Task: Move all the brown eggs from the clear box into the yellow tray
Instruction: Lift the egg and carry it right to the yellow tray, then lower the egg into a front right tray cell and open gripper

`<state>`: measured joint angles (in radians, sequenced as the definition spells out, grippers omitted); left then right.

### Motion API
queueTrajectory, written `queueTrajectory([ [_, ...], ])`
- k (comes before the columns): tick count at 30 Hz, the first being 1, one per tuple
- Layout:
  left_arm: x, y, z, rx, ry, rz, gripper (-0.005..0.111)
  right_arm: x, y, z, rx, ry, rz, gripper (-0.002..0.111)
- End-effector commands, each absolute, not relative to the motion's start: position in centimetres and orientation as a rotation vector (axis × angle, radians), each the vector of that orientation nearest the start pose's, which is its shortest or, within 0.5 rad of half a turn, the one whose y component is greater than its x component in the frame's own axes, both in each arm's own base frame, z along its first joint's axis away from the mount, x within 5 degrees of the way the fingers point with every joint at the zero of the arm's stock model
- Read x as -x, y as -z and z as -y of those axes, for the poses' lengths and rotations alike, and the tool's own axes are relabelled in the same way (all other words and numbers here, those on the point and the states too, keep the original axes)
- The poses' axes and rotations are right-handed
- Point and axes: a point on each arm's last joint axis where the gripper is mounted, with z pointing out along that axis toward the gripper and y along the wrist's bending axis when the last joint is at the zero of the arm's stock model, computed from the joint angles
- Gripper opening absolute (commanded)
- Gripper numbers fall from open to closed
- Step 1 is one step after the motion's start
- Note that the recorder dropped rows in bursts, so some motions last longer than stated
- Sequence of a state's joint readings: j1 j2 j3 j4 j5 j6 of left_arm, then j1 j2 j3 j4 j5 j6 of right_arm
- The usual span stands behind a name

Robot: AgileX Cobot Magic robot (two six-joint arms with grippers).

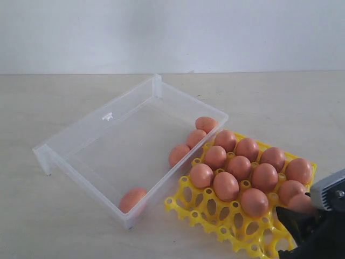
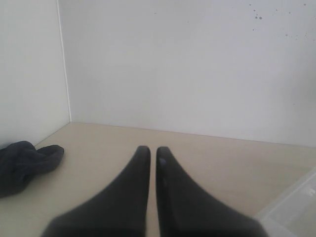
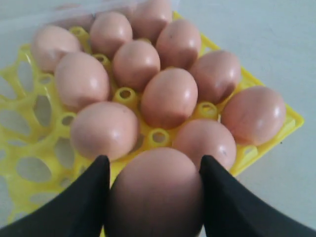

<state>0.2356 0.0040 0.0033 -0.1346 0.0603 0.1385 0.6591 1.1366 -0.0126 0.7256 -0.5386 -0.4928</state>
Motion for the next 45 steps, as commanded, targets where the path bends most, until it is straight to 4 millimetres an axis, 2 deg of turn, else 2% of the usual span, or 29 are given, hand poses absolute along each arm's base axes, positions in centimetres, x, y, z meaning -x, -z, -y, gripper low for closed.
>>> queueTrajectory([
  [1,-5.5,-20.8,-1.2,0.17,-0.186,-1.53,0.004,-13.0,-12.7,-5.8,0.383,-0.014,-2.166,0.0],
  [6,-5.5,-20.8,-1.2,0.17,-0.186,-1.53,0.004,-13.5,-12.3,-6.9,0.513,-0.049,-2.091,0.0],
  [11,-5.5,-20.9,-1.3,0.17,-0.187,-1.528,0.004,-13.7,-12.1,-6.7,0.441,-0.048,-2.105,0.0],
  [20,-5.5,-20.8,-1.2,0.17,-0.186,-1.529,0.004,-14.1,-12.7,-6.7,0.398,-0.049,-2.027,0.0],
  [36,-5.5,-20.8,-1.2,0.17,-0.186,-1.529,0.004,-14.1,-12.7,-6.7,0.399,-0.051,-2.028,0.001],
  [41,-5.5,-20.8,-1.2,0.17,-0.186,-1.529,0.004,-14.1,-12.7,-6.7,0.401,-0.052,-2.028,0.023],
  [45,-5.5,-20.8,-1.2,0.17,-0.186,-1.529,0.004,-14.1,-12.7,-6.7,0.401,-0.052,-2.028,0.035],
])
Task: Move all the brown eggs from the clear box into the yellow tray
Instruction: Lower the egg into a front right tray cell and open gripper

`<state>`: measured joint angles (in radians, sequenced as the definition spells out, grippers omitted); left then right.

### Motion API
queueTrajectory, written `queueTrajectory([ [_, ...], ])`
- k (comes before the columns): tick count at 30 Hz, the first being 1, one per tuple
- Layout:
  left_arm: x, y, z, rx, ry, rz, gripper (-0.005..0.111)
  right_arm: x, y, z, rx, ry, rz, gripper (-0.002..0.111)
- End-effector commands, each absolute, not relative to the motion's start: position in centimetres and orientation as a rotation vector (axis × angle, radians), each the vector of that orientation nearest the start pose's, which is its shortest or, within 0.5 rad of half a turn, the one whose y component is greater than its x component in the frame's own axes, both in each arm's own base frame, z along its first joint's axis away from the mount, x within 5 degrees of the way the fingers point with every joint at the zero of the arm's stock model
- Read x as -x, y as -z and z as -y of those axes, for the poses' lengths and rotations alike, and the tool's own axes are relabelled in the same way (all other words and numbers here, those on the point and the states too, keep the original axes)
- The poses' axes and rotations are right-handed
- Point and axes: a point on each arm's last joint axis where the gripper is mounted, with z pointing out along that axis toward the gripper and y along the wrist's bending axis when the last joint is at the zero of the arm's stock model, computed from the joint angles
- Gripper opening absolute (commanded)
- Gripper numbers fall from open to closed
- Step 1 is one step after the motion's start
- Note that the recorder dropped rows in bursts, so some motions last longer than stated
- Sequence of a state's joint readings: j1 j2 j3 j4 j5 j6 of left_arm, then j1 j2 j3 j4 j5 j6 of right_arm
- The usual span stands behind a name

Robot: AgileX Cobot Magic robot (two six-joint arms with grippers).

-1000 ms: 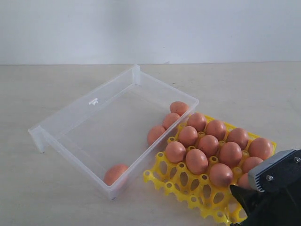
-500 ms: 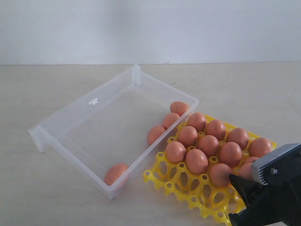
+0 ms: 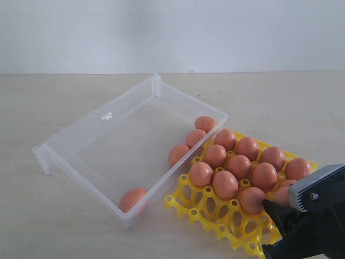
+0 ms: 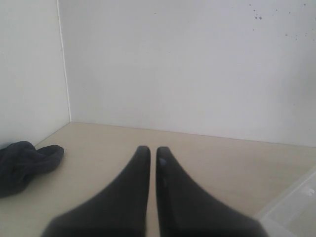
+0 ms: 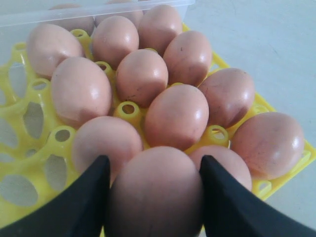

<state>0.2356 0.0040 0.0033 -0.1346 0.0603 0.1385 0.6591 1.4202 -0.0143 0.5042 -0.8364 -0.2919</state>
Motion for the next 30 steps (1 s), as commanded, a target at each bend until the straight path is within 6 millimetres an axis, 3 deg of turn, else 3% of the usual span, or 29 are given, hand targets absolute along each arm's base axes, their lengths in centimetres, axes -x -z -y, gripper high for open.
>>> queueTrajectory([
  [1,-5.5,-20.8,-1.2,0.17,-0.186,-1.529,0.004,-14.1,-12.7,-6.7,0.401,-0.052,-2.028,0.037],
  [12,-5.5,-20.9,-1.3,0.17,-0.187,-1.528,0.004,-14.0,-12.6,-6.8,0.406,-0.054,-2.044,0.042],
  [18,-5.5,-20.8,-1.2,0.17,-0.186,-1.529,0.004,-13.9,-12.4,-6.8,0.411,-0.056,-2.063,0.057],
  [23,-5.5,-20.8,-1.2,0.17,-0.186,-1.529,0.004,-13.9,-12.5,-6.8,0.414,-0.053,-2.058,0.057],
  [27,-5.5,-20.8,-1.2,0.17,-0.186,-1.529,0.004,-14.3,-13.3,-6.7,0.381,-0.048,-1.968,0.057],
  [30,-5.5,-20.8,-1.2,0.17,-0.186,-1.529,0.004,-15.0,-15.1,-6.5,0.282,-0.045,-1.772,0.057],
])
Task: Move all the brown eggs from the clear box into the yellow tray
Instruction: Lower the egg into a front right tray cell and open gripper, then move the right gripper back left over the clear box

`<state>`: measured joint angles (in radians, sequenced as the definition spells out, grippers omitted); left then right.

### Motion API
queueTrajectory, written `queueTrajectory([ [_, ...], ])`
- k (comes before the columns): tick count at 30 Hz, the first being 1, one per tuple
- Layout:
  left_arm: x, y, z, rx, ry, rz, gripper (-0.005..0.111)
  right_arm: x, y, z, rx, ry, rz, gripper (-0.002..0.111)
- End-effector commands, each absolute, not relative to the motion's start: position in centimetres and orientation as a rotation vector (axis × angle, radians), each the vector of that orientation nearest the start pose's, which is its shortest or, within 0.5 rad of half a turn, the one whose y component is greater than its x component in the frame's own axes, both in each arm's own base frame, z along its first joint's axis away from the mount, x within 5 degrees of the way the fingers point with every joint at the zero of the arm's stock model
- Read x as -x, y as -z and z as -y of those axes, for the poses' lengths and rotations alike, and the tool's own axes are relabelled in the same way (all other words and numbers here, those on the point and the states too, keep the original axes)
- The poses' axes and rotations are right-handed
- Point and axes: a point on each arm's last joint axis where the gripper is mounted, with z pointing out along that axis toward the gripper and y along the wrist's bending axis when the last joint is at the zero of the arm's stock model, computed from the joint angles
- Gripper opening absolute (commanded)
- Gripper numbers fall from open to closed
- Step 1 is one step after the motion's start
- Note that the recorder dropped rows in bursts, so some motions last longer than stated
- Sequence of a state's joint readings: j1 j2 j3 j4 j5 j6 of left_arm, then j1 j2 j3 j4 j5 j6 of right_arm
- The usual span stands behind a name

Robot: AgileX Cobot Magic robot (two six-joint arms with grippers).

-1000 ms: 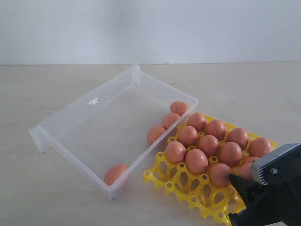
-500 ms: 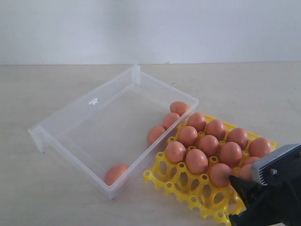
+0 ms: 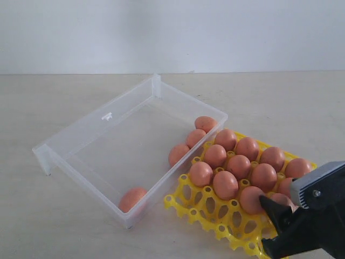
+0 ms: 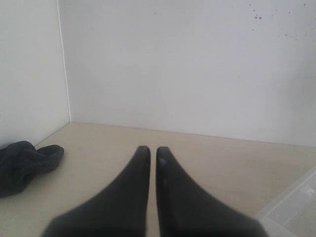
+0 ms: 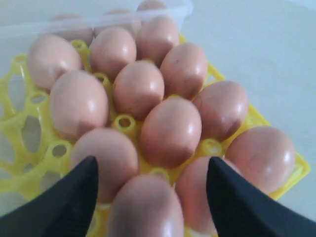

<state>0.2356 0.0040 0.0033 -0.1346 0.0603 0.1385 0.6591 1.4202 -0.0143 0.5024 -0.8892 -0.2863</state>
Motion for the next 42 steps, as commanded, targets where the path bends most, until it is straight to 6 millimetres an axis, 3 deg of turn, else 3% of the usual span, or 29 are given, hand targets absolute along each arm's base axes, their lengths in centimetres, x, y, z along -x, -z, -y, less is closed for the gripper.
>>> queueTrajectory([
  [1,-5.5,-20.8,-1.2,0.17,-0.186,-1.529,0.004,-15.2,-15.9,-6.4,0.225,-0.05,-1.687,0.057],
  [5,-5.5,-20.8,-1.2,0.17,-0.186,-1.529,0.004,-16.0,-16.9,-6.1,0.046,-0.074,-1.657,0.057],
  [8,-5.5,-20.8,-1.2,0.17,-0.186,-1.529,0.004,-16.7,-17.2,-6.6,0.028,-0.093,-1.663,0.053],
  [11,-5.5,-20.8,-1.2,0.17,-0.186,-1.529,0.004,-17.1,-17.1,-8.1,0.139,-0.167,-1.714,0.035],
  [14,-5.5,-20.8,-1.2,0.17,-0.186,-1.529,0.004,-17.9,-17.3,-10.3,0.297,-0.253,-1.776,0.004],
  [15,-5.5,-20.8,-1.2,0.17,-0.186,-1.529,0.004,-18.4,-17.5,-11.1,0.317,-0.276,-1.823,0.0],
  [19,-5.5,-20.8,-1.2,0.17,-0.186,-1.529,0.004,-20.5,-19.0,-14.0,0.373,-0.366,-2.007,0.0],
  [21,-5.5,-20.8,-1.2,0.17,-0.186,-1.529,0.004,-21.0,-19.8,-15.4,0.482,-0.404,-2.119,0.0],
  [23,-5.5,-20.9,-1.3,0.17,-0.187,-1.528,0.004,-21.1,-20.5,-16.1,0.567,-0.412,-2.177,0.0],
  [28,-5.5,-20.9,-1.3,0.17,-0.187,-1.528,0.004,-21.9,-22.0,-16.9,0.574,-0.433,-2.158,0.0],
  [33,-5.5,-20.9,-1.3,0.17,-0.187,-1.528,0.004,-22.8,-22.6,-19.0,0.783,-0.441,-2.41,0.0],
  [36,-5.5,-20.9,-1.3,0.17,-0.187,-1.528,0.004,-24.5,-23.7,-20.8,0.925,-0.443,-2.471,0.0],
  [42,-5.5,-20.9,-1.3,0.17,-0.187,-1.528,0.004,-28.9,-24.8,-24.9,1.044,-0.468,-2.569,0.0],
])
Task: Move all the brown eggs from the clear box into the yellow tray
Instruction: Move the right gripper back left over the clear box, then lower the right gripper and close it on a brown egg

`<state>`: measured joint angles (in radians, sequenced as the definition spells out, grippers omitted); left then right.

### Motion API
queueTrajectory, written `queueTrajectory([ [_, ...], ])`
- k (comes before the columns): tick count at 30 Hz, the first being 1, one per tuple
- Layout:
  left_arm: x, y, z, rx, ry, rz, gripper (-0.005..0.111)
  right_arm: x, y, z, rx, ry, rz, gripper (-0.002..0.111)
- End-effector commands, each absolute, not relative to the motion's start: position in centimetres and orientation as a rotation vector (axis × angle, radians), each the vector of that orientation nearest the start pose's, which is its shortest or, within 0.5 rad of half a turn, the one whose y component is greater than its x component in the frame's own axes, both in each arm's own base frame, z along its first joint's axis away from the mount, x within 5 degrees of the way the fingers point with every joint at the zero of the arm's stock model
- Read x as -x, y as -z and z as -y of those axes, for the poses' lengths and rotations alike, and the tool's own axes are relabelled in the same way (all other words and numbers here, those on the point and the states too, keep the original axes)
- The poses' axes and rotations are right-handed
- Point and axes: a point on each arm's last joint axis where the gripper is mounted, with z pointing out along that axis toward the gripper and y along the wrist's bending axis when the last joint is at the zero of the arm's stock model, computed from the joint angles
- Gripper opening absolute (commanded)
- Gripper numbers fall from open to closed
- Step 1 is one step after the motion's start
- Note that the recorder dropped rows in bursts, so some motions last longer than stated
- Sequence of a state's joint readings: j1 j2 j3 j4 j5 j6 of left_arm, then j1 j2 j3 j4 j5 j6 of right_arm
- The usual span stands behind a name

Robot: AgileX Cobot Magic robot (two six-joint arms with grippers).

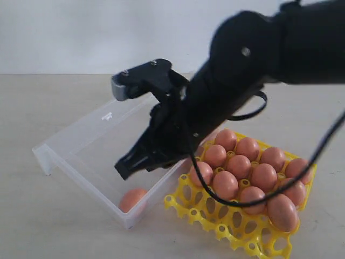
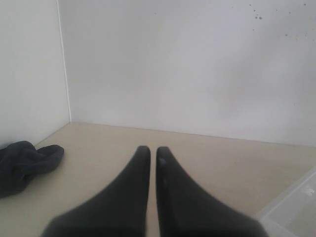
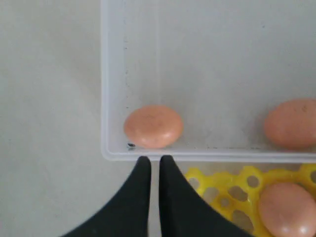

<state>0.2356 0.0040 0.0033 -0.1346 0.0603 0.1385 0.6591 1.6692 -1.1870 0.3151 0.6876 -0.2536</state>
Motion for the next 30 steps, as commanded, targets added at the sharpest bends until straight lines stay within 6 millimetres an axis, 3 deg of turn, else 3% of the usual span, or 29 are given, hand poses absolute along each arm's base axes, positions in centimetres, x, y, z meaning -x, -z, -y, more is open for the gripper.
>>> queueTrajectory([
  [1,-5.5,-20.9,-1.3,0.17,-0.187,-1.528,0.004,-29.8,-24.6,-25.5,1.054,-0.455,-2.563,0.0],
  [4,-5.5,-20.8,-1.2,0.17,-0.186,-1.53,0.004,-31.8,-24.0,-26.8,1.078,-0.422,-2.546,0.0],
  [7,-5.5,-20.8,-1.2,0.17,-0.186,-1.53,0.004,-32.3,-23.3,-27.3,1.119,-0.416,-2.6,0.002],
  [9,-5.5,-20.8,-1.2,0.17,-0.186,-1.53,0.004,-32.4,-22.4,-27.4,1.161,-0.4,-2.615,0.015],
  [12,-5.5,-20.8,-1.2,0.17,-0.186,-1.53,0.004,-32.9,-20.4,-27.4,1.175,-0.346,-2.656,0.044],
  [13,-5.5,-20.8,-1.2,0.17,-0.186,-1.53,0.004,-32.9,-20.0,-27.4,1.169,-0.345,-2.668,0.047],
  [20,-5.5,-20.9,-1.3,0.17,-0.187,-1.528,0.004,-32.8,-17.6,-27.5,1.206,-0.337,-2.771,0.047],
  [30,-5.5,-20.9,-1.3,0.17,-0.187,-1.528,0.004,-32.4,-17.3,-27.4,1.443,-0.328,-2.687,0.047],
])
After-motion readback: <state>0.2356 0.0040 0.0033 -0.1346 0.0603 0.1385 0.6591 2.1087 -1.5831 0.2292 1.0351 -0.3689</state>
